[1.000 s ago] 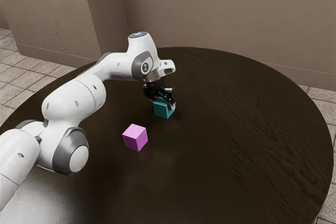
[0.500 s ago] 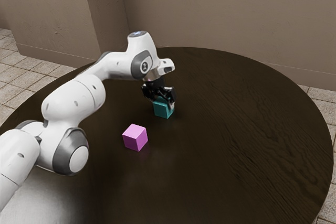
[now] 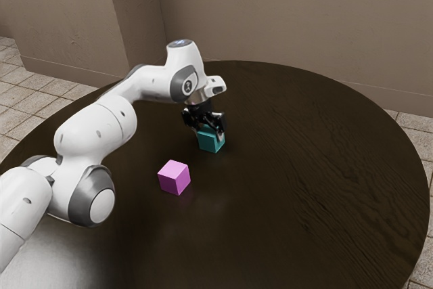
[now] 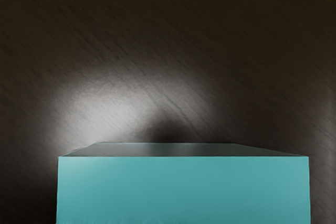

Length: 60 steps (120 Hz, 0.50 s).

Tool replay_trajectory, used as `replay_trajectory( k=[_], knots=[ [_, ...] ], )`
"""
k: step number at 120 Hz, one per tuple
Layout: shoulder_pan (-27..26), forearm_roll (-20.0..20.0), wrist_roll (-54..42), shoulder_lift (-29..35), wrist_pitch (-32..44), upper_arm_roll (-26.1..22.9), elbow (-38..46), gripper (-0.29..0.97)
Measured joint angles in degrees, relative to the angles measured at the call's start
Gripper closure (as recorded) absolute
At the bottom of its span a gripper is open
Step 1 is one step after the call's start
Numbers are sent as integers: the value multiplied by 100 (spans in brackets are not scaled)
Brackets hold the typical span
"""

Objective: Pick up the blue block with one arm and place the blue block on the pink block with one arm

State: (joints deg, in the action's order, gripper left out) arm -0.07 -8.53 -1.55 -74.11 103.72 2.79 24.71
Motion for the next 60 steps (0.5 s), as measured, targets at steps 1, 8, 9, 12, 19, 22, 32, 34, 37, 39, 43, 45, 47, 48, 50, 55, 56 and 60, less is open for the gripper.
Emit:
replay_trajectory(
  k=[1, 8, 9, 12, 19, 22, 32, 34, 37, 39, 43, 45, 47, 48, 50, 55, 56, 60],
  knots=[
    [0, 3, 4, 1, -1, -1, -1, 11],
    [-1, 17, 31, 2, -7, -6, 1, 11],
    [-1, 19, 35, 1, -8, -7, 1, 11],
    [-3, 22, 46, -1, -10, -10, 2, 11],
    [-6, 28, 70, -3, -14, -14, 8, 11],
    [-7, 30, 79, -4, -15, -14, 11, 11],
    [-14, 37, 109, -5, -18, -15, 12, 11],
    [-16, 38, 115, -5, -18, -15, 12, 11],
    [-21, 38, 123, -5, -18, -15, 11, 11],
    [-23, 38, 128, -5, -18, -15, 11, 11],
    [-25, 38, 138, -5, -18, -16, 11, 11],
    [-26, 39, 143, -5, -18, -16, 11, 11],
    [-29, 39, 147, -5, -18, -15, 11, 11],
    [-31, 40, 150, -5, -18, -15, 11, 11],
    [-36, 40, 154, -5, -18, -15, 10, 11],
    [-46, 41, 166, -5, -18, -16, 10, 13],
    [-47, 42, 170, -5, -18, -16, 10, 13],
    [-51, 42, 183, -5, -18, -16, 10, 15]
  ],
)
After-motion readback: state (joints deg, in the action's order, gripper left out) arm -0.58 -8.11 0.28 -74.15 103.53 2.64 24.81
